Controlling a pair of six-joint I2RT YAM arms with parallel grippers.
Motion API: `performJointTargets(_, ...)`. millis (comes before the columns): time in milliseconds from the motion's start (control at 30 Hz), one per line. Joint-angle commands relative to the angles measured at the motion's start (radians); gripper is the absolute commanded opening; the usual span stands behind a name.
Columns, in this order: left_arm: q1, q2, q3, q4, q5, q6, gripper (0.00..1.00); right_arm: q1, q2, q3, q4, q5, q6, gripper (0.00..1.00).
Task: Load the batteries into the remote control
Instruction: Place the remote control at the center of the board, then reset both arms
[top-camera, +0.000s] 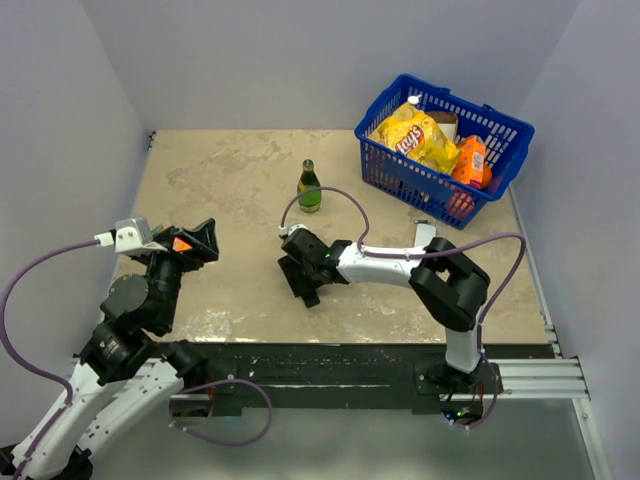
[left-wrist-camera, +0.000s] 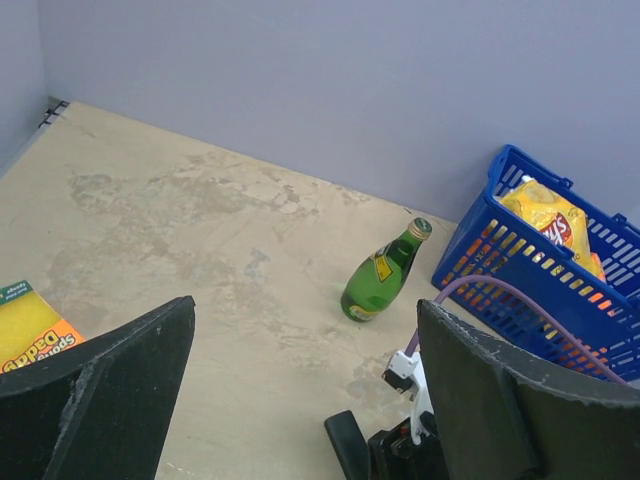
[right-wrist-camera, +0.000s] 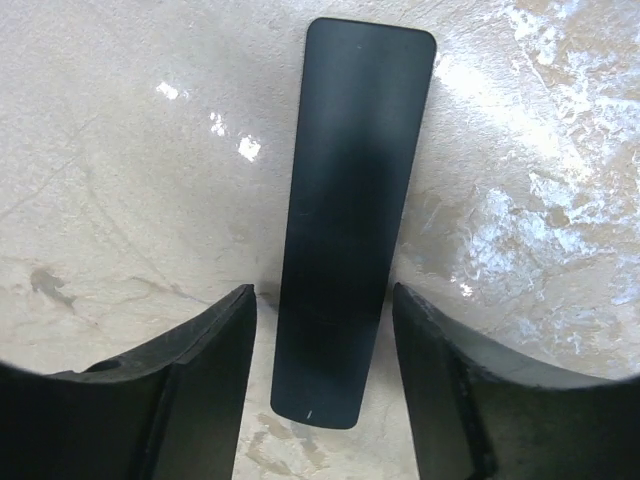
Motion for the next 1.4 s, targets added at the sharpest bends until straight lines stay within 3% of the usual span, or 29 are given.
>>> performJointTargets(0, 0.029, 0.011, -0.001, 0.009, 0.001, 0.028, 0.96, -0.004, 0.039, 0.006, -0.042, 0.023, 0.015, 0.66)
performJointTargets(200, 0.130, 0.023, -0.016, 0.022, 0.078, 0.028, 0.97, -0.008, -0.068, -0.032, 0.030, 0.058, 0.021, 0.89)
performJointTargets(400, 0.207, 0.045, -0.021, 0.027, 0.150, 0.027, 0.99, -0.102, -0.318, -0.122, 0.102, 0.199, 0.060, 0.98)
performJointTargets(600, 0.208, 0.031, -0.021, 0.027, 0.136, 0.038, 1.00, -0.261, -0.666, -0.260, 0.125, 0.421, 0.113, 0.98)
performJointTargets(833, 0.210, -0.003, -0.018, 0.038, 0.106, 0.071, 1.00, -0.288, -1.108, -0.353, 0.053, 0.756, 0.094, 0.98)
performJointTargets(1133, 0.210, -0.070, -0.028, 0.027, 0.043, 0.073, 1.00, -0.286, -1.455, -0.354, -0.018, 0.910, -0.107, 0.98)
performJointTargets(1367, 0.214, -0.127, -0.051, 0.050, 0.049, 0.081, 1.00, -0.288, -1.667, -0.463, 0.034, 0.973, -0.186, 0.98)
